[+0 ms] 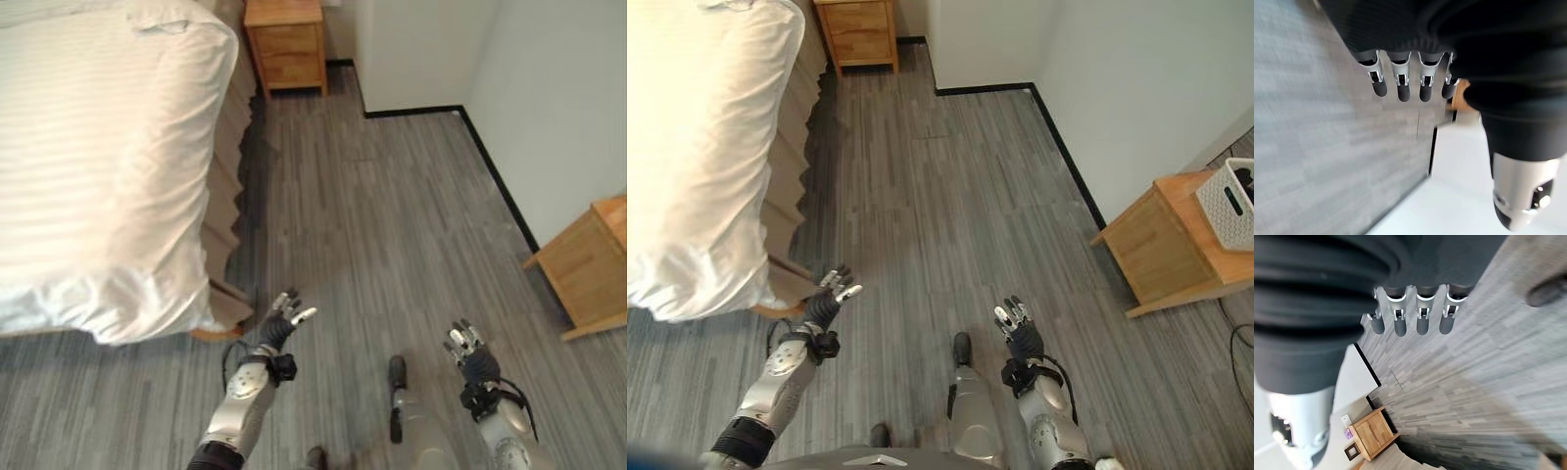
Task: Making the bed.
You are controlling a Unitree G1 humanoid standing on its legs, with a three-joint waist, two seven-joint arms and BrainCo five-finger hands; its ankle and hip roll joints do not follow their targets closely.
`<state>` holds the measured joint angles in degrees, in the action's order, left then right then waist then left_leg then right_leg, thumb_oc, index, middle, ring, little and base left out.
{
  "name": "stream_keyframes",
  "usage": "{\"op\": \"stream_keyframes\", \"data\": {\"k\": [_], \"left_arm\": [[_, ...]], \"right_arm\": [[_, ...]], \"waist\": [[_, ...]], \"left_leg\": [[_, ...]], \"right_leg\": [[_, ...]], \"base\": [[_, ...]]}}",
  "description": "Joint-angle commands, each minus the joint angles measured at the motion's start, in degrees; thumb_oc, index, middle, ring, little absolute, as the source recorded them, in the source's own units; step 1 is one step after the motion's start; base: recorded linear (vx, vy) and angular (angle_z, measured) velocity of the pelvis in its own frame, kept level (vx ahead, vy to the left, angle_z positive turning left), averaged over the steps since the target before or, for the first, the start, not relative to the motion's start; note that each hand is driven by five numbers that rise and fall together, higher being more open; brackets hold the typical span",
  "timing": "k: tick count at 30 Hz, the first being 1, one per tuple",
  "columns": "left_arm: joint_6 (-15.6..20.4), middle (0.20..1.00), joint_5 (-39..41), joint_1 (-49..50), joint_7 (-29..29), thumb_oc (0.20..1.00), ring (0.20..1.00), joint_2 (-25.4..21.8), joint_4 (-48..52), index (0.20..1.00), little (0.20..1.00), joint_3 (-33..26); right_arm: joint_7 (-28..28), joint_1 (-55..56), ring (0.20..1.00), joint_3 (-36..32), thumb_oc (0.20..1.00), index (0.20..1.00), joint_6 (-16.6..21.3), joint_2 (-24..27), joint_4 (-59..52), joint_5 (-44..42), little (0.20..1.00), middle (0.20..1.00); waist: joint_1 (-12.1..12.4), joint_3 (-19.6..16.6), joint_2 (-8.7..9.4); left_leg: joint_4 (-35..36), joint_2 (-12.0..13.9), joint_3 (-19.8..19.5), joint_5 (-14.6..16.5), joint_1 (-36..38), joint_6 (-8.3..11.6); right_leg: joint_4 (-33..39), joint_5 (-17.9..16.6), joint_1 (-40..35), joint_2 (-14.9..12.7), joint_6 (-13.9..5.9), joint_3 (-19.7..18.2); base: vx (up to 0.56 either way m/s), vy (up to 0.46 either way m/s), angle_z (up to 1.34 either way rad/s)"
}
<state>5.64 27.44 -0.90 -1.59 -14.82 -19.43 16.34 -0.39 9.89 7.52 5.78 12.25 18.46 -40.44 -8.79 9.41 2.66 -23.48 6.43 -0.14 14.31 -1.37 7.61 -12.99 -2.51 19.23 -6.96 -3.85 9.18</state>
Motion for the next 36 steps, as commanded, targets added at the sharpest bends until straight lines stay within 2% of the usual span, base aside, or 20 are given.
{"op": "stream_keyframes", "data": {"k": [1,4,6,7,9,10,12,16,17,18,19,23,25,27,28,29,31,34,35,36], "left_arm": [[1.04,1.0,1.25,-2.05,1.63,1.0,1.0,-0.28,5.59,1.0,1.0,-1.46],[0.59,1.0,1.31,-1.28,3.1,1.0,1.0,-0.73,7.58,1.0,1.0,-0.45],[0.76,1.0,1.73,-0.31,4.32,1.0,1.0,-0.56,7.63,1.0,1.0,-0.17],[0.76,1.0,1.73,-0.32,4.33,1.0,1.0,-0.57,7.62,1.0,1.0,-0.16],[1.06,1.0,1.5,1.35,5.27,1.0,1.0,-0.39,7.1,1.0,1.0,0.61],[1.06,1.0,1.5,1.35,5.27,1.0,1.0,-0.38,7.1,1.0,1.0,0.61],[0.95,1.0,0.44,2.36,5.1,1.0,1.0,-0.38,7.07,1.0,1.0,0.26],[0.57,1.0,0.14,3.9,4.66,1.0,1.0,-1.11,7.43,1.0,1.0,-0.92],[0.51,1.0,0.48,4.02,4.96,1.0,1.0,-0.88,7.91,1.0,1.0,-0.05],[0.45,1.0,-0.14,3.14,4.83,1.0,1.0,-0.76,7.78,1.0,1.0,1.18],[-0.1,1.0,-0.23,2.38,4.38,1.0,1.0,-1.02,7.83,1.0,1.0,1.78],[-0.08,1.0,-1.59,0.32,3.94,1.0,1.0,-1.85,8.29,1.0,1.0,2.04],[0.32,1.0,-0.31,-0.64,4.5,1.0,1.0,-2.57,8.66,1.0,1.0,1.68],[0.39,1.0,0.56,-0.81,5.15,1.0,1.0,-2.23,7.93,1.0,1.0,1.86],[0.39,1.0,0.56,-0.81,5.16,1.0,1.0,-2.24,7.93,1.0,1.0,1.85],[0.82,1.0,-0.07,-1.31,5.56,1.0,1.0,-1.99,6.92,1.0,1.0,1.89],[1.05,1.0,-1.39,-1.32,6.11,1.0,1.0,-1.32,6.74,1.0,1.0,2.49],[0.98,1.0,-1.16,-0.29,6.46,1.0,1.0,-0.84,6.93,1.0,1.0,2.99],[0.39,1.0,-0.47,-0.96,6.05,1.0,1.0,-0.05,6.2,1.0,1.0,4.3],[0.06,1.0,0.3,-1.91,5.65,1.0,1.0,0.15,6.51,1.0,1.0,4.68]], "right_arm": [[0.84,-1.25,1.0,0.89,1.0,1.0,2.68,2.42,-5.7,-2.43,1.0,1.0],[0.8,-1.58,1.0,0.12,1.0,1.0,2.5,3.95,-4.83,-2.61,1.0,1.0],[0.65,-2.59,1.0,-0.73,1.0,1.0,2.58,4.55,-4.19,-2.21,1.0,1.0],[0.65,-2.59,1.0,-0.73,1.0,1.0,2.58,4.54,-4.18,-2.22,1.0,1.0],[1.13,-3.01,1.0,-0.78,1.0,1.0,3.37,4.72,-4.44,-0.88,1.0,1.0],[1.13,-3.0,1.0,-0.78,1.0,1.0,3.37,4.73,-4.44,-0.87,1.0,1.0],[1.42,-4.24,1.0,0.63,1.0,1.0,3.13,4.09,-3.27,0.47,1.0,1.0],[2.01,-5.15,1.0,1.79,1.0,1.0,1.8,2.81,-3.01,1.31,1.0,1.0],[2.87,-4.21,1.0,2.45,1.0,1.0,1.76,1.69,-4.09,0.65,1.0,1.0],[3.14,-3.78,1.0,4.02,1.0,1.0,1.7,0.84,-4.32,1.43,1.0,1.0],[2.52,-4.31,1.0,4.54,1.0,1.0,1.52,0.4,-4.36,1.33,1.0,1.0],[3.31,-6.28,1.0,6.99,1.0,1.0,1.31,-0.97,-4.75,0.95,1.0,1.0],[4.23,-6.71,1.0,6.73,1.0,1.0,0.98,-0.4,-4.89,0.16,1.0,1.0],[3.77,-5.84,1.0,5.53,1.0,1.0,0.94,-0.08,-4.75,-0.23,1.0,1.0],[3.77,-5.84,1.0,5.54,1.0,1.0,0.94,-0.08,-4.75,-0.23,1.0,1.0],[3.94,-3.8,1.0,4.57,1.0,1.0,0.82,0.16,-5.83,-0.28,1.0,1.0],[4.97,-2.09,1.0,4.13,1.0,1.0,0.41,0.53,-6.85,0.47,1.0,1.0],[4.96,-1.36,1.0,3.44,1.0,1.0,0.38,1.52,-6.37,0.28,1.0,1.0],[3.99,-1.78,1.0,3.87,1.0,1.0,1.03,2.24,-7.06,-1.95,1.0,1.0],[4.0,-2.39,1.0,3.83,1.0,1.0,1.63,2.48,-7.36,-4.96,1.0,1.0]], "waist": [[0.29,-0.85,-0.64],[5.34,1.4,2.25],[9.13,1.1,2.95],[9.1,1.0,3.11],[11.78,-0.62,1.81],[11.78,-0.62,1.88],[14.62,-3.18,0.67],[15.59,-4.99,1.6],[15.72,-5.81,2.69],[16.57,-6.49,4.1],[16.25,-5.73,3.5],[13.88,-3.71,0.53],[10.92,-3.22,-0.89],[8.38,-2.45,-0.04],[8.31,-2.38,-0.1],[6.2,-2.56,0.63],[5.65,-3.84,1.31],[4.79,-5.04,0.99],[4.22,-4.82,0.79],[4.67,-3.78,1.86]], "left_leg": [[-11.75,3.99,2.69,-27.92,7.94,-1.62],[-25.0,-1.09,3.14,-21.07,-4.77,-4.22],[-17.51,-3.42,3.98,-17.94,-14.36,-5.15],[-17.24,-3.58,4.04,-18.16,-14.37,-5.18],[8.21,-5.36,3.49,-20.3,-14.75,-6.05],[8.67,-5.44,3.53,-20.6,-14.56,-6.06],[28.44,-6.47,-0.22,-25.16,-15.54,-4.09],[25.9,-5.35,5.38,-27.04,-14.58,-5.07],[24.25,-6.45,6.66,-27.05,-14.2,-6.19],[19.69,-8.36,7.02,-23.25,-13.72,-8.87],[19.24,-8.71,7.03,-20.75,-10.88,-10.21],[20.36,-8.3,6.72,-16.44,-2.17,-12.6],[24.1,-7.92,3.65,-14.17,6.12,-11.82],[25.33,-8.84,-0.49,-10.47,11.77,-10.24],[25.38,-8.75,-0.56,-10.52,11.85,-10.22],[25.15,-8.4,-4.39,-7.57,15.75,-8.68],[23.88,-7.14,-7.18,-5.51,19.59,-6.86],[14.32,-3.97,-8.48,-9.95,19.6,-3.99],[-5.37,-1.96,-5.77,-21.24,11.35,-1.54],[-16.96,-2.12,-4.7,-23.98,4.5,-1.61]], "right_leg": [[11.14,-4.44,-7.96,3.0,-0.04,0.45],[14.89,-1.01,-17.75,4.14,1.69,-1.76],[17.31,1.4,-24.6,4.85,1.45,-4.41],[17.31,1.37,-24.48,4.68,1.43,-4.4],[17.56,5.67,-30.7,6.35,0.89,-6.51],[17.55,5.63,-30.67,6.28,0.88,-6.52],[17.98,9.96,-37.83,7.26,0.24,-8.7],[14.07,11.25,-40.62,5.84,-0.96,-10.12],[9.36,8.64,-40.16,3.89,-2.49,-9.4],[-9.57,-7.19,-34.57,0.58,-7.23,-8.44],[-17.57,-12.88,-30.48,-0.13,-7.63,-8.07],[-29.47,-11.6,-18.41,-4.68,-5.54,-1.92],[-19.42,-3.88,-10.76,-5.35,-3.95,2.01],[0.63,-4.36,-9.7,-3.2,-5.45,0.13],[1.07,-4.61,-10.0,-3.11,-5.43,0.27],[15.64,-5.38,-9.18,-0.32,-7.19,-6.53],[17.99,-8.19,-6.34,-0.7,-9.23,-5.35],[12.34,-8.74,-7.64,-0.24,-6.98,-5.17],[11.81,-6.65,-11.56,0.99,-4.03,-4.92],[12.67,-6.12,-13.89,0.91,-2.41,-4.38]], "base": [[0.73,-0.588,0.22],[0.77,-0.394,-0.45],[0.82,-0.15,-0.63],[0.52,-0.022,-0.36],[0.84,0.032,-0.43],[0.87,0.073,-0.32],[0.91,0.059,-0.39],[0.73,0.096,-0.55],[0.92,0.248,-0.59],[0.92,0.278,-0.4],[0.87,0.326,-0.15],[0.5,0.217,-0.08],[1.07,0.035,0.14],[0.96,-0.157,0.66],[0.82,-0.192,1.42],[0.98,-0.253,1.51],[0.96,-0.274,1.92],[0.79,-0.37,1.26],[0.71,-0.519,0.31],[0.54,-0.563,0.53]]}}
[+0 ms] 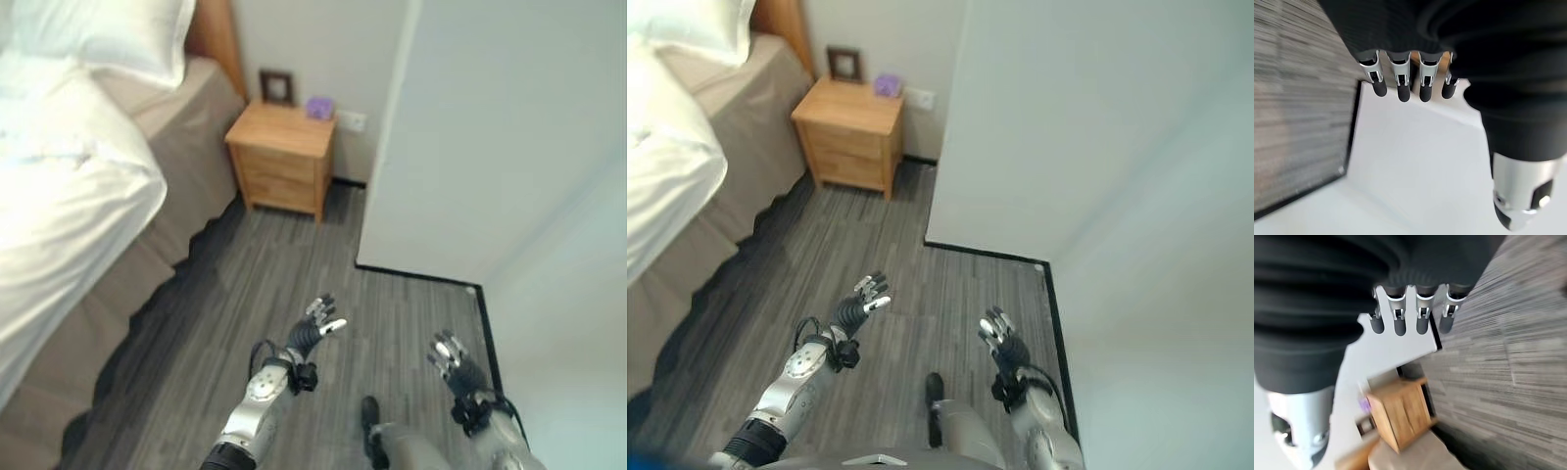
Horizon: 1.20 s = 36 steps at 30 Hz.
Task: Making the bed.
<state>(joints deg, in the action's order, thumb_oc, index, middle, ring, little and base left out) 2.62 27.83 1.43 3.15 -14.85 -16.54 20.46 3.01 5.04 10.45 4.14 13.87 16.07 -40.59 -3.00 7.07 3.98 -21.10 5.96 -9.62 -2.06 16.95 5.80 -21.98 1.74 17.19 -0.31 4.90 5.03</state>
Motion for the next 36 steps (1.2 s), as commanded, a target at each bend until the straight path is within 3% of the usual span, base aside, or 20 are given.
{"op": "stream_keyframes", "data": {"k": [1,4,7,8,9,10,13,14,16,17,18,19,20,21,22,25,28,30,32,36], "left_arm": [[2.74,1.0,0.1,-5.45,1.12,1.0,1.0,0.04,3.96,1.0,1.0,1.3],[2.77,1.0,0.63,-6.53,1.14,1.0,1.0,-0.67,4.74,1.0,1.0,0.98],[3.16,1.0,3.39,-4.57,3.4,1.0,1.0,-0.16,4.73,1.0,1.0,0.41],[3.15,1.0,3.39,-4.56,3.4,1.0,1.0,-0.17,4.74,1.0,1.0,0.4],[4.12,1.0,4.14,-3.34,4.37,1.0,1.0,-0.51,5.04,1.0,1.0,-0.17],[3.04,1.0,6.21,-2.45,5.79,1.0,1.0,-1.08,6.19,1.0,1.0,0.08],[3.3,1.0,8.44,-1.46,8.93,1.0,1.0,-1.79,7.82,1.0,1.0,-0.51],[2.67,1.0,11.97,0.64,11.14,1.0,1.0,-2.38,9.65,1.0,1.0,-2.71],[3.29,1.0,13.5,2.46,11.59,1.0,1.0,-3.42,12.03,1.0,1.0,-4.61],[2.86,1.0,16.91,4.56,12.32,1.0,1.0,-3.38,13.2,1.0,1.0,-7.03],[2.87,1.0,18.93,4.96,12.9,1.0,1.0,-3.05,13.54,1.0,1.0,-8.09],[2.87,1.0,18.93,4.97,12.9,1.0,1.0,-3.05,13.54,1.0,1.0,-8.1],[3.89,1.0,20.62,5.01,12.71,1.0,1.0,-2.57,12.82,1.0,1.0,-10.18],[3.89,1.0,20.62,5.0,12.71,1.0,1.0,-2.57,12.82,1.0,1.0,-10.19],[5.33,1.0,21.35,4.63,11.29,1.0,1.0,-1.71,12.41,1.0,1.0,-11.57],[7.97,1.0,19.4,5.57,8.71,1.0,1.0,0.15,10.4,1.0,1.0,-15.01],[9.3,1.0,20.16,5.46,4.9,1.0,1.0,1.93,10.05,1.0,1.0,-17.05],[8.7,1.0,21.12,4.6,3.28,1.0,1.0,3.31,7.49,1.0,1.0,-16.71],[8.23,1.0,19.26,4.25,2.15,1.0,1.0,3.01,6.95,1.0,1.0,-16.66],[7.67,1.0,19.88,5.12,2.28,1.0,1.0,3.91,6.13,1.0,1.0,-17.0]], "right_arm": [[0.47,1.69,1.0,1.15,1.0,1.0,3.76,1.06,-4.76,-5.7,1.0,1.0],[-1.64,-0.56,1.0,0.73,1.0,1.0,3.62,2.97,-3.66,-2.7,1.0,1.0],[1.41,-0.75,1.0,0.5,1.0,1.0,3.81,4.82,-5.93,-0.72,1.0,1.0],[1.41,-0.73,1.0,0.51,1.0,1.0,3.81,4.81,-5.94,-0.72,1.0,1.0],[3.67,-0.82,1.0,1.11,1.0,1.0,4.52,7.58,-7.5,2.56,1.0,1.0],[4.64,-0.65,1.0,0.74,1.0,1.0,3.19,8.15,-8.11,2.22,1.0,1.0],[10.05,-0.6,1.0,2.25,1.0,1.0,2.52,8.41,-9.98,-0.22,1.0,1.0],[11.63,0.33,1.0,2.17,1.0,1.0,2.0,7.55,-10.99,-1.19,1.0,1.0],[12.84,1.04,1.0,2.21,1.0,1.0,2.23,6.32,-11.86,-3.25,1.0,1.0],[14.0,2.43,1.0,2.43,1.0,1.0,2.32,4.79,-11.95,-3.35,1.0,1.0],[14.33,2.89,1.0,2.29,1.0,1.0,1.87,4.52,-11.8,-3.55,1.0,1.0],[14.33,2.88,1.0,2.3,1.0,1.0,1.87,4.53,-11.79,-3.55,1.0,1.0],[13.95,3.84,1.0,1.21,1.0,1.0,2.09,5.38,-11.5,-2.2,1.0,1.0],[13.95,3.83,1.0,1.21,1.0,1.0,2.09,5.38,-11.5,-2.2,1.0,1.0],[14.19,5.13,1.0,-0.02,1.0,1.0,2.46,5.25,-12.05,-3.11,1.0,1.0],[14.35,4.35,1.0,0.74,1.0,1.0,2.4,6.12,-10.52,-3.49,1.0,1.0],[13.96,3.04,1.0,0.6,1.0,1.0,2.92,8.23,-11.57,-1.78,1.0,1.0],[12.61,3.84,1.0,-1.14,1.0,1.0,3.1,9.84,-11.72,-1.46,1.0,1.0],[10.92,4.11,1.0,-1.56,1.0,1.0,2.94,9.43,-11.38,-0.52,1.0,1.0],[10.81,6.1,1.0,-1.64,1.0,1.0,2.32,7.41,-11.02,-1.46,1.0,1.0]], "waist": [[0.15,0.52,1.76],[2.08,1.92,2.76],[3.76,1.18,1.79],[3.79,1.08,2.0],[4.85,0.35,0.79],[5.07,0.69,0.95],[6.19,0.4,-0.33],[5.6,0.18,-1.0],[5.5,0.34,-1.58],[5.01,0.83,-2.23],[4.48,0.63,-2.31],[4.43,0.52,-2.35],[2.92,-0.21,-2.12],[2.91,-0.29,-2.13],[3.44,-0.47,-1.4],[4.62,-0.97,-0.1],[5.8,0.09,0.81],[4.72,2.33,1.44],[4.28,2.72,2.04],[3.14,1.77,1.57]], "left_leg": [[-27.16,-2.14,5.75,-6.62,-19.83,-1.46],[-24.77,-0.84,12.78,-3.62,-28.0,-1.74],[-6.96,2.21,22.22,-2.68,-27.52,-1.76],[-6.44,1.96,22.41,-3.01,-27.36,-1.84],[5.77,0.48,25.64,-2.35,-24.77,-2.64],[3.03,0.38,24.03,-3.3,-24.29,-1.98],[14.24,-3.3,18.4,-1.02,-19.21,-3.35],[19.15,-5.46,16.87,1.49,-15.22,-6.31],[19.89,-6.13,15.02,1.41,-14.38,-7.3],[19.78,-6.26,10.38,1.78,-13.69,-7.79],[18.91,-6.6,6.66,1.55,-14.14,-7.62],[18.91,-6.55,6.61,1.5,-14.27,-7.6],[18.27,-8.11,-0.26,0.61,-14.95,-6.61],[18.31,-8.09,-0.28,0.53,-15.04,-6.59],[18.41,-9.61,-5.7,0.14,-16.03,-5.47],[18.58,-10.52,-11.76,-0.47,-16.61,-3.94],[14.26,-11.32,-12.73,-1.38,-19.78,-2.46],[9.86,-7.2,3.41,-1.09,-23.12,-3.29],[7.21,-5.36,8.86,0.45,-23.24,-3.06],[10.73,-2.68,11.54,1.83,-19.26,-2.59]], "right_leg": [[22.31,-9.34,-14.1,-5.34,-9.88,-0.23],[25.14,-7.38,-19.08,-4.68,-9.1,0.87],[26.34,-4.72,-22.54,-4.45,-9.51,4.23],[26.35,-4.78,-22.42,-4.68,-9.55,4.16],[25.05,-2.9,-23.34,-4.17,-10.51,6.69],[22.83,-2.43,-22.71,-4.98,-10.48,7.65],[15.29,-2.69,-19.42,-6.4,-12.24,9.55],[2.32,-7.58,-14.9,-9.73,-15.57,10.05],[-2.13,-9.79,-13.22,-11.17,-16.36,9.11],[-4.83,-8.53,-10.86,-9.21,-15.83,3.66],[-2.26,-6.63,-10.72,-6.28,-14.9,-1.76],[-2.13,-6.74,-10.66,-6.24,-14.88,-1.7],[10.36,-1.26,-14.32,-1.0,-13.89,-14.68],[10.51,-1.4,-14.28,-1.0,-13.89,-14.67],[14.91,-0.92,-15.73,0.59,-12.74,-21.77],[20.09,-0.98,-19.72,-0.01,-11.04,-17.26],[21.99,-1.73,-20.67,-1.03,-10.79,-13.21],[22.39,-1.86,-21.32,-2.71,-10.24,-5.59],[23.4,-2.32,-21.36,-3.81,-10.13,-3.19],[24.73,-2.24,-22.18,-4.15,-10.13,-0.37]], "base": [[0.2,-0.334,0.88],[0.39,-0.291,0.26],[0.37,-0.066,-0.22],[0.38,-0.005,-0.22],[0.3,0.006,-0.21],[0.34,0.049,-0.05],[0.16,0.108,0.41],[0.18,0.099,0.69],[0.15,0.029,0.73],[0.1,-0.128,1.17],[0.1,-0.128,1.58],[0.2,-0.146,2.14],[0.15,-0.079,2.32],[0.22,-0.153,3.13],[0.07,-0.075,2.41],[0.12,-0.281,2.31],[-0.02,-0.195,1.72],[-0.14,-0.159,1.56],[-0.11,-0.051,1.73],[-0.02,0.016,0.48]]}}
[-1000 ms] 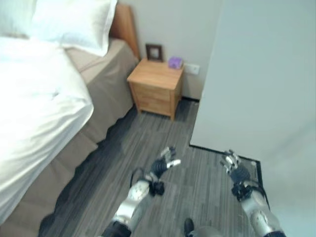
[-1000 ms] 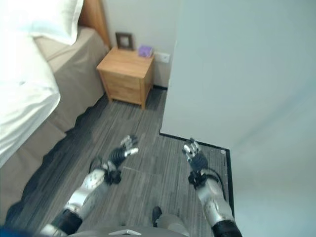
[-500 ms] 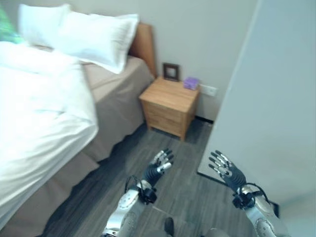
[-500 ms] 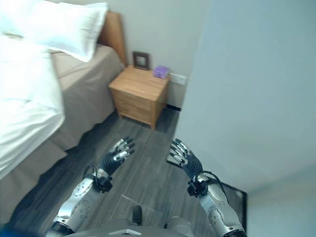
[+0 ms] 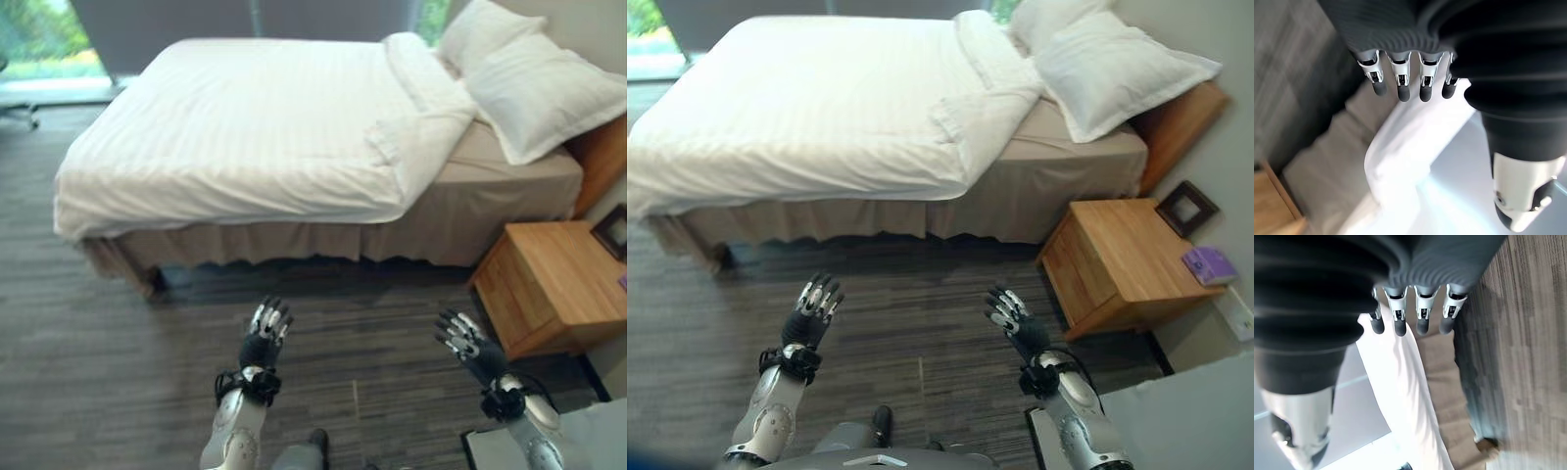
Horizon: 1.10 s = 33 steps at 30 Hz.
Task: Making the bed.
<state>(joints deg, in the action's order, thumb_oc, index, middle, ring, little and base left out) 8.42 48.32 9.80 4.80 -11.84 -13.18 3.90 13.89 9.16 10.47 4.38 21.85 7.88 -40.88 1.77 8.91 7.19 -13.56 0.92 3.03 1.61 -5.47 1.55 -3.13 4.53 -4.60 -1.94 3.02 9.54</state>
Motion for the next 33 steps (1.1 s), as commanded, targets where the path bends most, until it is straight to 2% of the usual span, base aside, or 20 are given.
{"op": "stream_keyframes", "data": {"k": [1,5,7,8,10,16,18,19,20,21,23,25,27,28,29,30,32,33], "left_arm": [[1.81,1.0,-2.16,-2.43,0.61,1.0,1.0,0.83,2.98,1.0,1.0,-0.02],[1.9,1.0,-2.88,-2.12,0.21,1.0,1.0,0.59,3.68,1.0,1.0,-0.18],[1.79,1.0,-2.72,-1.18,0.55,1.0,1.0,-0.01,4.71,1.0,1.0,-0.72],[2.11,1.0,-3.75,-0.83,-0.38,1.0,1.0,-0.38,3.98,1.0,1.0,-1.68],[2.95,1.0,-2.54,-0.27,-1.86,1.0,1.0,0.29,3.88,1.0,1.0,-3.6],[3.19,1.0,-3.04,-0.17,-1.6,1.0,1.0,0.32,4.24,1.0,1.0,-4.3],[3.56,1.0,-3.37,-0.82,-2.4,1.0,1.0,0.15,4.26,1.0,1.0,-3.93],[4.27,1.0,-3.52,-1.4,-3.28,1.0,1.0,-0.18,4.34,1.0,1.0,-4.09],[4.27,1.0,-3.52,-1.44,-3.28,1.0,1.0,-0.18,4.32,1.0,1.0,-4.1],[4.12,1.0,-4.15,-1.7,-4.09,1.0,1.0,-0.77,4.53,1.0,1.0,-4.14],[4.28,1.0,-4.59,-1.88,-4.1,1.0,1.0,-1.02,4.58,1.0,1.0,-4.15],[4.52,1.0,-5.77,-2.24,-3.86,1.0,1.0,-1.89,4.57,1.0,1.0,-4.45],[4.6,1.0,-5.75,-2.79,-3.12,1.0,1.0,-2.66,5.01,1.0,1.0,-4.4],[4.62,1.0,-5.54,-3.77,-2.98,1.0,1.0,-2.79,4.61,1.0,1.0,-4.26],[4.72,1.0,-5.99,-5.98,-3.04,1.0,1.0,-3.12,3.92,1.0,1.0,-3.08],[4.74,1.0,-5.99,-6.01,-3.04,1.0,1.0,-3.07,3.89,1.0,1.0,-3.06],[5.15,1.0,-7.24,-8.66,-3.12,1.0,1.0,-2.72,3.3,1.0,1.0,-0.89],[5.16,1.0,-7.24,-8.66,-3.12,1.0,1.0,-2.7,3.29,1.0,1.0,-0.88]], "right_arm": [[0.39,3.85,1.0,-1.02,1.0,1.0,1.36,-1.52,-2.28,-0.23,1.0,1.0],[-0.76,4.62,1.0,-0.64,1.0,1.0,1.23,-3.0,-0.93,1.63,1.0,1.0],[-1.1,4.36,1.0,-0.45,1.0,1.0,1.16,-4.48,-0.59,-0.86,1.0,1.0],[-1.37,3.4,1.0,0.75,1.0,1.0,1.1,-4.68,0.11,0.61,1.0,1.0],[-1.99,2.02,1.0,1.68,1.0,1.0,0.9,-4.67,-0.51,1.49,1.0,1.0],[-2.35,1.07,1.0,1.4,1.0,1.0,0.86,-3.96,-0.22,3.78,1.0,1.0],[-3.12,-0.18,1.0,1.41,1.0,1.0,1.29,-4.07,0.05,4.22,1.0,1.0],[-3.45,-2.02,1.0,2.39,1.0,1.0,1.81,-4.64,0.47,4.83,1.0,1.0],[-3.46,-2.06,1.0,2.39,1.0,1.0,1.81,-4.65,0.49,4.83,1.0,1.0],[-3.97,-3.08,1.0,3.23,1.0,1.0,2.21,-5.18,0.18,5.1,1.0,1.0],[-3.89,-3.33,1.0,3.34,1.0,1.0,2.21,-5.34,-0.01,4.95,1.0,1.0],[-3.43,-3.48,1.0,3.28,1.0,1.0,2.32,-5.51,-0.35,3.46,1.0,1.0],[-2.83,-2.71,1.0,3.51,1.0,1.0,2.26,-4.79,-1.06,2.65,1.0,1.0],[-2.66,-2.57,1.0,3.74,1.0,1.0,2.21,-4.56,-0.86,2.7,1.0,1.0],[-2.75,-2.1,1.0,3.94,1.0,1.0,1.92,-4.48,-0.39,2.87,1.0,1.0],[-2.75,-2.1,1.0,3.92,1.0,1.0,1.91,-4.43,-0.4,2.87,1.0,1.0],[-2.45,-2.01,1.0,4.34,1.0,1.0,1.66,-4.44,-1.03,2.4,1.0,1.0],[-2.45,-2.0,1.0,4.33,1.0,1.0,1.66,-4.42,-1.04,2.4,1.0,1.0]], "waist": [[-2.18,-0.89,-2.55],[-2.76,-1.73,-2.97],[-2.57,-1.76,-3.23],[-2.05,-1.69,-3.34],[-1.47,-1.33,-3.35],[-0.97,-1.08,-3.51],[-0.93,-0.57,-4.28],[-1.04,1.03,-5.11],[-0.89,0.98,-5.03],[-1.59,2.18,-6.03],[-1.96,2.72,-6.26],[-3.23,2.93,-6.49],[-4.96,2.62,-6.33],[-5.87,2.57,-6.19],[-7.76,1.94,-6.05],[-7.84,2.23,-6.38],[-9.18,0.34,-6.24],[-9.26,0.43,-6.35]], "left_leg": [[10.23,2.75,-2.34,-2.64,5.28,1.73],[12.9,2.3,-3.63,-2.98,6.3,1.83],[13.42,2.02,-3.07,-2.72,6.87,1.69],[13.35,1.63,-2.87,-2.29,7.13,1.35],[13.59,1.05,-2.06,-1.79,7.45,0.95],[12.32,-0.25,-1.52,-0.52,6.77,0.25],[11.87,-0.84,-1.56,0.37,6.51,-0.82],[11.68,-1.11,-0.83,1.15,7.08,-2.37],[11.65,-1.19,-0.66,1.17,6.98,-2.4],[12.12,-1.06,-0.29,1.72,8.52,-3.33],[12.27,-0.95,-0.76,2.04,9.4,-3.4],[12.97,-0.82,-1.39,3.42,11.73,-2.81],[13.88,-0.48,-2.32,5.56,14.94,-1.7],[14.43,-0.21,-2.89,6.3,17.01,-1.23],[15.77,0.85,-4.11,7.12,20.76,0.11],[15.91,1.24,-4.17,7.23,21.2,0.18],[14.77,2.28,-5.36,7.13,24.46,2.0],[14.75,2.41,-5.43,7.19,24.55,2.03]], "right_leg": [[6.88,-4.98,-0.76,-1.9,-8.44,-3.52],[7.61,-5.22,-0.76,-2.05,-8.79,-2.63],[7.89,-5.59,-0.81,-2.31,-9.04,-2.86],[7.72,-5.73,-0.68,-2.67,-9.21,-3.53],[7.5,-6.21,-0.36,-3.31,-9.68,-3.91],[6.2,-5.52,-0.13,-4.99,-10.54,-3.46],[0.06,-4.41,2.7,-6.05,-11.2,-4.18],[-12.16,-7.65,9.58,-6.76,-12.89,-5.74],[-12.48,-7.52,9.89,-6.82,-12.93,-5.96],[-21.77,-10.98,14.07,-6.7,-13.41,-7.45],[-23.11,-11.01,16.11,-6.31,-13.16,-8.07],[-17.82,-10.34,18.3,-6.46,-12.67,-7.18],[-8.77,-10.77,18.74,-6.65,-12.94,-6.54],[-2.46,-12.41,19.52,-6.22,-13.29,-6.57],[6.2,-14.7,21.58,-5.28,-14.4,-6.56],[6.56,-14.77,20.97,-4.98,-14.35,-6.26],[6.96,-15.67,21.0,-4.87,-14.55,-3.89],[6.98,-15.62,20.85,-4.81,-14.54,-3.75]], "base": [[0.02,0.05,0.57],[0.02,0.085,0.41],[0.01,0.155,0.04],[0.0,0.138,-0.04],[0.0,0.172,-0.29],[0.03,0.131,-0.09],[0.02,0.193,0.04],[-0.01,0.201,-0.06],[0.07,0.254,-0.36],[0.15,0.145,-0.47],[0.17,0.089,-0.29],[0.32,-0.005,0.05],[0.47,-0.068,0.09],[0.68,-0.148,0.2],[0.54,-0.12,0.33],[0.71,-0.214,0.5],[0.57,-0.213,0.98],[0.41,-0.169,1.13]]}}
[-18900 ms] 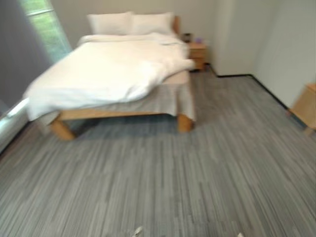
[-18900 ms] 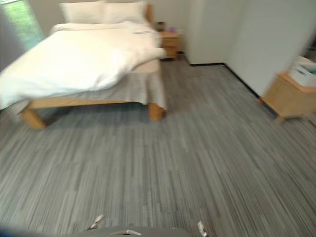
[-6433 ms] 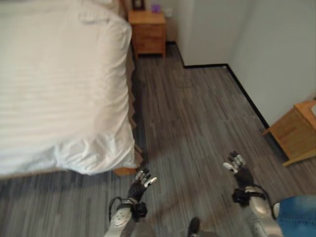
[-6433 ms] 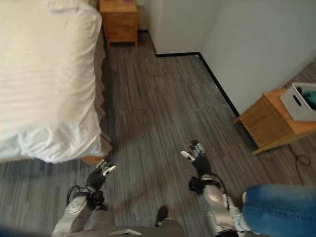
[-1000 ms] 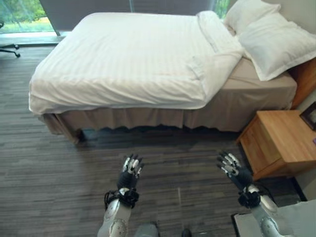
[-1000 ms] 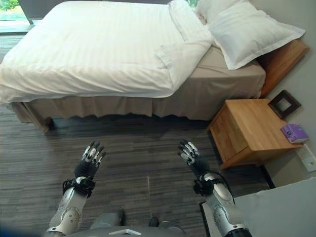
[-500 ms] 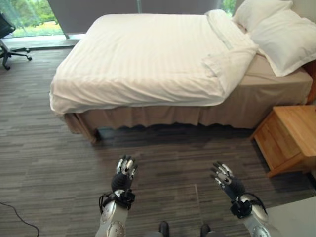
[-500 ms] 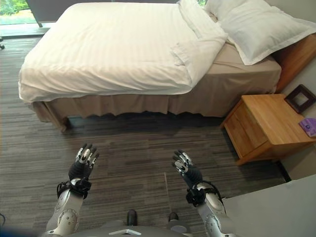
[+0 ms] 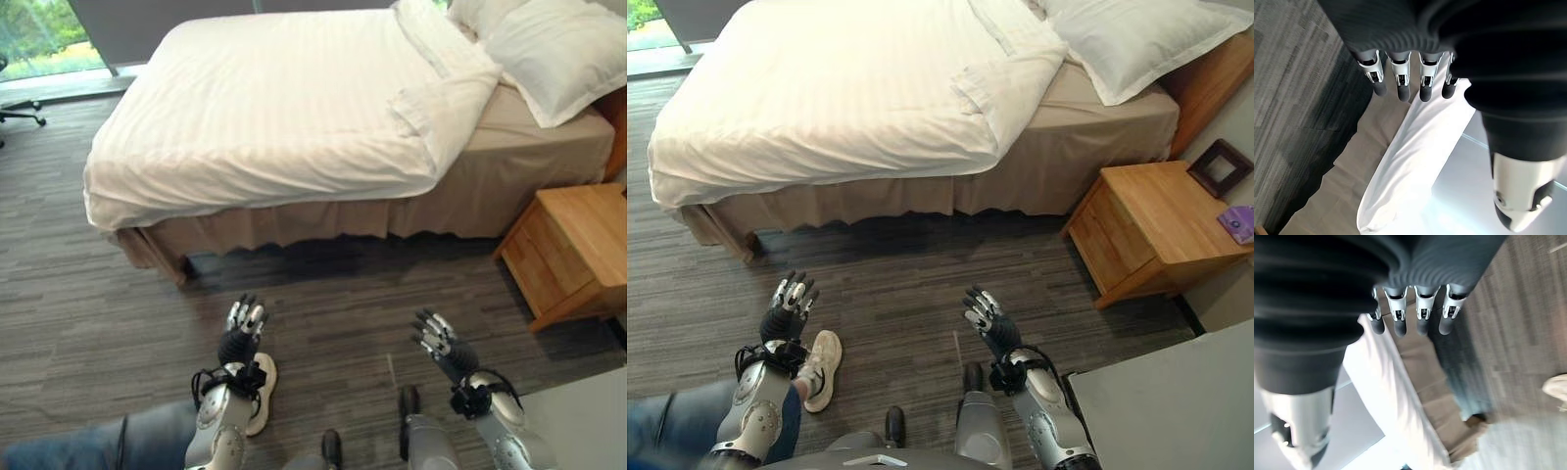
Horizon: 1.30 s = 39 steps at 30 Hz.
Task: Making the bed.
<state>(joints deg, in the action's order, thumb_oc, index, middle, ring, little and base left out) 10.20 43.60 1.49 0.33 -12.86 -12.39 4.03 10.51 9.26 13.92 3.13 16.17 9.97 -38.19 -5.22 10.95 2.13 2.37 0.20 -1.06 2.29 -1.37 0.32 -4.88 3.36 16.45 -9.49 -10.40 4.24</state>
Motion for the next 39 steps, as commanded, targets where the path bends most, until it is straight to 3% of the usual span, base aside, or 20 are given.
{"op": "stream_keyframes", "data": {"k": [1,2,3,4,5,6,9,11,12,13,14,17,22,24,25,27,29,31,33,39], "left_arm": [[3.3,1.0,-2.45,-0.65,1.63,1.0,1.0,-1.34,2.82,1.0,1.0,-0.28],[2.94,1.0,-2.37,-0.49,1.76,1.0,1.0,-0.98,2.55,1.0,1.0,0.32],[3.09,1.0,-1.55,-0.2,1.48,1.0,1.0,0.14,2.44,1.0,1.0,1.28],[3.36,1.0,0.37,0.15,1.13,1.0,1.0,0.83,2.52,1.0,1.0,1.17],[3.36,1.0,0.37,0.15,1.13,1.0,1.0,0.8,2.51,1.0,1.0,1.15],[2.8,1.0,2.06,0.26,1.55,1.0,1.0,1.1,3.22,1.0,1.0,1.44],[3.01,1.0,0.9,0.37,0.62,1.0,1.0,1.17,2.73,1.0,1.0,1.57],[3.04,1.0,3.11,1.54,0.81,1.0,1.0,1.85,2.14,1.0,1.0,0.46],[3.04,1.0,3.11,1.56,0.82,1.0,1.0,1.84,2.15,1.0,1.0,0.47],[3.22,1.0,1.81,2.54,0.7,1.0,1.0,1.41,0.98,1.0,1.0,0.34],[3.22,1.0,1.81,2.54,0.69,1.0,1.0,1.4,0.98,1.0,1.0,0.35],[3.55,1.0,1.07,5.06,0.27,1.0,1.0,1.58,1.26,1.0,1.0,-0.31],[2.75,1.0,-0.68,5.4,0.65,1.0,1.0,1.38,1.47,1.0,1.0,-0.94],[2.99,1.0,-0.7,4.67,-0.39,1.0,1.0,0.85,2.19,1.0,1.0,-1.07],[3.47,1.0,-1.41,2.81,-1.51,1.0,1.0,-0.44,3.15,1.0,1.0,-0.96],[3.52,1.0,-2.33,2.38,-1.42,1.0,1.0,-1.1,3.42,1.0,1.0,-0.57],[3.43,1.0,-4.73,1.82,-0.48,1.0,1.0,-2.52,4.24,1.0,1.0,-0.05],[4.09,1.0,-7.91,1.5,-2.53,1.0,1.0,-4.17,4.17,1.0,1.0,-0.15],[2.07,1.0,-10.55,3.1,1.53,1.0,1.0,-5.26,4.46,1.0,1.0,1.15],[1.38,1.0,-12.8,0.06,0.95,1.0,1.0,-8.66,5.24,1.0,1.0,-0.61]], "right_arm": [[0.88,-2.67,1.0,1.16,1.0,1.0,3.01,1.53,-2.67,-0.14,1.0,1.0],[0.61,-3.05,1.0,1.46,1.0,1.0,3.13,1.61,-2.22,-0.11,1.0,1.0],[-0.08,-4.88,1.0,2.41,1.0,1.0,3.32,2.88,-1.3,0.31,1.0,1.0],[-0.51,-5.81,1.0,2.89,1.0,1.0,3.88,3.32,-1.58,-1.0,1.0,1.0],[-0.51,-5.82,1.0,2.9,1.0,1.0,3.88,3.29,-1.57,-1.0,1.0,1.0],[-0.14,-6.39,1.0,2.86,1.0,1.0,4.48,4.17,-3.39,-3.96,1.0,1.0],[-1.54,-6.54,1.0,2.47,1.0,1.0,4.64,5.11,-3.61,-3.03,1.0,1.0],[-1.81,-6.56,1.0,1.93,1.0,1.0,4.7,5.83,-3.82,-3.74,1.0,1.0],[-1.81,-6.54,1.0,1.92,1.0,1.0,4.7,5.83,-3.83,-3.75,1.0,1.0],[-0.94,-5.39,1.0,1.82,1.0,1.0,4.7,5.9,-4.0,-3.51,1.0,1.0],[-0.95,-5.38,1.0,1.82,1.0,1.0,4.7,5.89,-4.01,-3.51,1.0,1.0],[-0.14,-3.83,1.0,2.97,1.0,1.0,3.98,5.05,-2.85,-1.11,1.0,1.0],[0.73,-2.26,1.0,3.35,1.0,1.0,2.84,2.95,-4.0,-1.97,1.0,1.0],[0.6,-3.2,1.0,4.51,1.0,1.0,2.72,1.98,-4.03,-2.37,1.0,1.0],[0.56,-5.33,1.0,5.67,1.0,1.0,2.83,1.36,-4.24,-2.48,1.0,1.0],[0.5,-5.47,1.0,5.83,1.0,1.0,2.75,1.27,-4.52,-2.0,1.0,1.0],[0.46,-5.93,1.0,5.63,1.0,1.0,2.6,0.87,-4.47,-1.92,1.0,1.0],[-1.39,-5.08,1.0,4.62,1.0,1.0,3.37,2.47,-2.15,0.03,1.0,1.0],[1.75,-4.97,1.0,5.35,1.0,1.0,1.37,1.51,-3.5,-1.57,1.0,1.0],[2.97,-4.67,1.0,4.72,1.0,1.0,1.45,4.77,-3.99,-0.05,1.0,1.0]], "waist": [[-2.41,-2.25,-1.47],[-2.49,-2.76,-1.88],[-2.63,-3.07,-2.39],[-2.25,-2.94,-1.85],[-2.38,-3.07,-1.68],[-0.3,-1.17,0.51],[1.6,0.01,1.79],[3.57,-0.08,1.78],[3.66,-0.14,1.92],[4.71,-0.57,0.86],[4.77,-0.59,1.0],[6.47,-1.41,-0.65],[6.1,-3.21,0.67],[6.34,-2.84,0.44],[4.92,-0.08,-0.62],[4.48,0.28,-1.21],[3.47,0.05,-2.01],[1.93,-0.36,-1.03],[2.96,-2.11,-0.48],[2.14,-4.56,-1.24]], "left_leg": [[-3.64,4.0,-1.32,5.58,20.53,4.15],[-7.34,5.17,-1.51,1.92,19.7,5.49],[-22.17,6.03,-1.86,-8.67,15.4,7.95],[-30.83,6.07,-1.4,-13.04,11.46,8.6],[-30.79,5.88,-1.52,-13.18,11.26,8.58],[-44.39,6.98,0.81,-14.94,3.57,6.6],[-47.27,5.97,2.76,-11.38,-3.24,5.25],[-36.24,5.89,6.61,-9.13,-9.04,4.9],[-35.92,5.75,6.78,-9.3,-8.91,4.86],[-22.17,4.3,8.15,-9.73,-9.93,4.37],[-21.66,4.14,8.29,-10.03,-9.67,4.33],[-4.33,-0.71,2.51,-11.44,-6.89,3.63],[-4.78,-1.12,5.33,-6.85,-2.39,1.42],[-3.05,-0.96,7.16,-5.16,0.32,-0.07],[-2.48,0.23,8.02,-4.58,2.26,-0.71],[-2.7,0.63,7.6,-4.09,2.62,-0.73],[-1.64,1.03,6.61,-2.71,5.35,0.01],[-0.42,1.27,4.76,-1.31,7.92,1.27],[-0.98,1.09,4.03,-1.65,6.59,1.66],[1.38,1.5,2.65,-2.83,7.43,2.54]], "right_leg": [[7.67,-14.63,-0.97,2.91,-0.53,1.96],[6.67,-14.45,-1.72,3.72,0.66,2.34],[5.05,-12.7,-4.37,5.0,3.27,2.2],[5.79,-11.81,-6.88,5.18,4.74,2.47],[5.79,-11.84,-6.74,4.96,4.72,2.52],[7.33,-10.0,-12.52,5.72,7.77,1.02],[8.18,-7.71,-16.55,6.08,8.46,-0.37],[9.54,-5.88,-21.03,6.64,8.11,-0.76],[9.56,-5.9,-20.98,6.47,8.08,-0.87],[9.88,-4.61,-22.67,7.48,7.38,-1.41],[9.88,-4.62,-22.66,7.32,7.35,-1.47],[9.88,-2.7,-26.18,9.96,6.6,-3.37],[5.02,-0.85,-26.93,8.11,5.4,-4.4],[-8.9,-5.35,-19.92,7.78,1.65,-4.71],[-20.91,-10.96,-11.0,7.08,-2.74,-4.44],[-22.01,-9.64,-9.8,6.37,-2.06,-3.62],[-13.6,-7.05,-7.7,2.48,0.64,-1.45],[1.07,-6.78,-10.57,2.44,0.94,-5.18],[4.43,-6.08,-13.89,2.39,1.38,-5.98],[9.88,-6.42,-18.5,4.34,2.54,-4.97]], "base": [[0.35,-0.162,0.53],[0.67,-0.346,-0.07],[0.66,-0.379,-0.37],[0.5,-0.301,-0.19],[0.54,-0.425,0.27],[0.54,-0.431,0.15],[0.39,-0.249,-0.29],[0.6,-0.115,-0.2],[0.7,-0.015,-0.08],[0.37,0.022,-0.24],[0.56,0.052,-0.25],[0.45,0.04,-0.57],[0.41,0.072,-0.71],[0.13,0.072,-0.43],[0.11,0.083,-0.52],[0.14,0.04,-0.21],[0.32,-0.077,0.31],[0.3,-0.181,0.25],[0.12,-0.148,0.75],[0.11,-0.108,0.35]]}}
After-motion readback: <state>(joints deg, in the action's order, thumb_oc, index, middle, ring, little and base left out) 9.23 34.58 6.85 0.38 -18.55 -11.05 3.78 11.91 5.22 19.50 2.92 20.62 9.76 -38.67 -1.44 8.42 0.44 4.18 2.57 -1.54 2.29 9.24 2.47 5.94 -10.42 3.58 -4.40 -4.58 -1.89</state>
